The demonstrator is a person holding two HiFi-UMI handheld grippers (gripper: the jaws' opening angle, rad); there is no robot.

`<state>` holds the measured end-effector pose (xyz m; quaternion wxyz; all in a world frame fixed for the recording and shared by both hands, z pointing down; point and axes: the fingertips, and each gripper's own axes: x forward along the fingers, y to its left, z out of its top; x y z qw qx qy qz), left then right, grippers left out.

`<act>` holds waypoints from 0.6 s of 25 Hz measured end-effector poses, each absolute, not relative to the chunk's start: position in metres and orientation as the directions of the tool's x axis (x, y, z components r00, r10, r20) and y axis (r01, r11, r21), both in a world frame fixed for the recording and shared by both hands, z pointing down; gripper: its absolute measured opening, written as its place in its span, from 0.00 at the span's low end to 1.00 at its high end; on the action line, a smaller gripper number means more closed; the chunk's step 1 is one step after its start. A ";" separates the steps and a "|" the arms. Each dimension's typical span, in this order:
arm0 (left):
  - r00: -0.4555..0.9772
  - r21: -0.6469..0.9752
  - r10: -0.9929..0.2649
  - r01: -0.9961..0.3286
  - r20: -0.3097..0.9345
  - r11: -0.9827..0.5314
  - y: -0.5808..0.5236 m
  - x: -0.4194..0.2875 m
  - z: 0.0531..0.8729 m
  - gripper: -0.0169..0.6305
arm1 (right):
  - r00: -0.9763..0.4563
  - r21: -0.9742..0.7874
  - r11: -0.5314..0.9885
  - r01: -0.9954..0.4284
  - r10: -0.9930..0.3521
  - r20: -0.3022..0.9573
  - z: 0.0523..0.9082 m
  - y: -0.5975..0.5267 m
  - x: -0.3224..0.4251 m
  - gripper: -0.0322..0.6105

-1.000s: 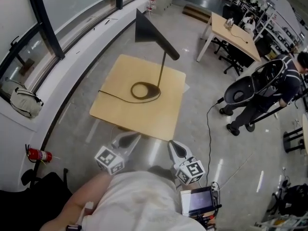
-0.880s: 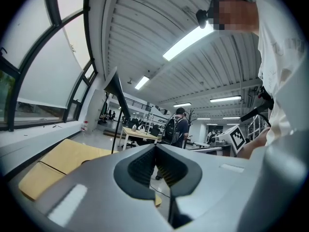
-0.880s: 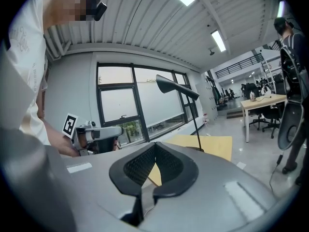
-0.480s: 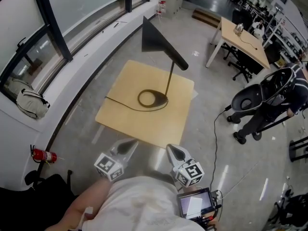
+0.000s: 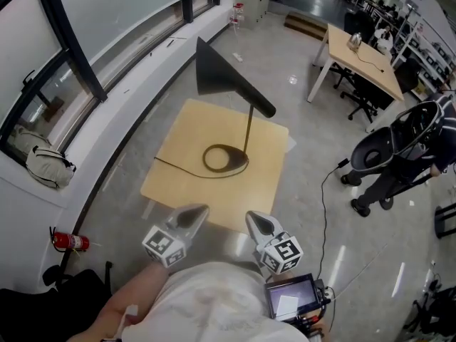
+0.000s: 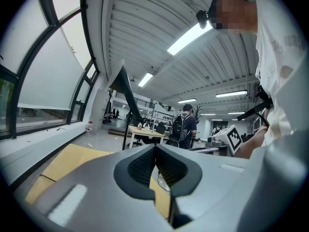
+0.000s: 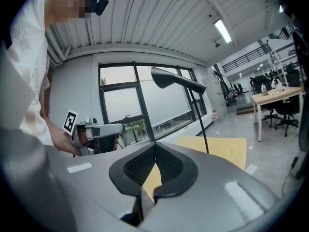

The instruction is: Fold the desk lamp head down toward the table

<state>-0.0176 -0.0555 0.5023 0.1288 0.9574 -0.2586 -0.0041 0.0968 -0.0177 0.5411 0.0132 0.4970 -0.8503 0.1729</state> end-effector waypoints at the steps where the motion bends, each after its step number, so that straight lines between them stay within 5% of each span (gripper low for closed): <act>1: 0.867 0.250 -0.494 -0.492 0.059 -0.834 -0.060 -0.015 0.501 0.03 | -0.505 -0.282 0.446 -0.850 -0.841 0.192 0.540 -0.023 0.099 0.07; 15: 0.841 0.230 -0.534 -0.538 0.082 -0.811 -0.120 -0.011 0.496 0.03 | -0.560 -0.292 0.502 -0.814 -0.811 0.166 0.540 -0.096 0.104 0.07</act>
